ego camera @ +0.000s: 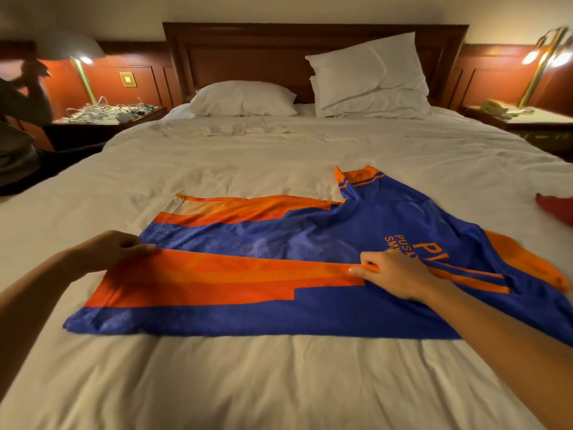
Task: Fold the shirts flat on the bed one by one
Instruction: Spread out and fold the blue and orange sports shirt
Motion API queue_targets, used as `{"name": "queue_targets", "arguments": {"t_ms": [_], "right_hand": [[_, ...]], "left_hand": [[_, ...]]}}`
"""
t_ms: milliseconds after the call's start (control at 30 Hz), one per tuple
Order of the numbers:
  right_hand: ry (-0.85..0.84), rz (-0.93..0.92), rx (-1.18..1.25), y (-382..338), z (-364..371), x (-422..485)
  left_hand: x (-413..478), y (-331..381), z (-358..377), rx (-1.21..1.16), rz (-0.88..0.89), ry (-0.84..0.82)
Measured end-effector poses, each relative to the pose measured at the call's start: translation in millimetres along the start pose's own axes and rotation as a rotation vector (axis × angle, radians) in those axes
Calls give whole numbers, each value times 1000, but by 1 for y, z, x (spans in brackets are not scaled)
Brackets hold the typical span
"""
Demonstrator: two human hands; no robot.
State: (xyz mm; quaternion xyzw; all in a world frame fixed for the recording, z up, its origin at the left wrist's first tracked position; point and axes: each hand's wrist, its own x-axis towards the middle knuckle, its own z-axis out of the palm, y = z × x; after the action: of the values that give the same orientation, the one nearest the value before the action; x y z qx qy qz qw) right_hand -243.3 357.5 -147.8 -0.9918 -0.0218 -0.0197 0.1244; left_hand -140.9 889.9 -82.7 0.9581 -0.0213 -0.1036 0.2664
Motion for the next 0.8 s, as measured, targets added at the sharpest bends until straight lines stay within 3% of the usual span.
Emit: {"name": "queue_targets", "arguments": {"t_ms": [67,200,500,633,700,800], "right_hand": [[71,2,23,-4,2,0],[145,51,-51,-12,9,-1],[261,47,-182,-13,3,-15],[368,160,-83,22,-16,-48],[286,296,-50,51,-30,-65],[22,448,-58,91,-46,-85]], "left_hand": [[-3,2,0,-115,-47,7],[-9,0,-2,-230,-134,-129],[-4,-8,39,191,-173,408],[-15,35,90,330,14,532],[-21,76,123,291,136,471],[-28,142,177,224,309,326]]}}
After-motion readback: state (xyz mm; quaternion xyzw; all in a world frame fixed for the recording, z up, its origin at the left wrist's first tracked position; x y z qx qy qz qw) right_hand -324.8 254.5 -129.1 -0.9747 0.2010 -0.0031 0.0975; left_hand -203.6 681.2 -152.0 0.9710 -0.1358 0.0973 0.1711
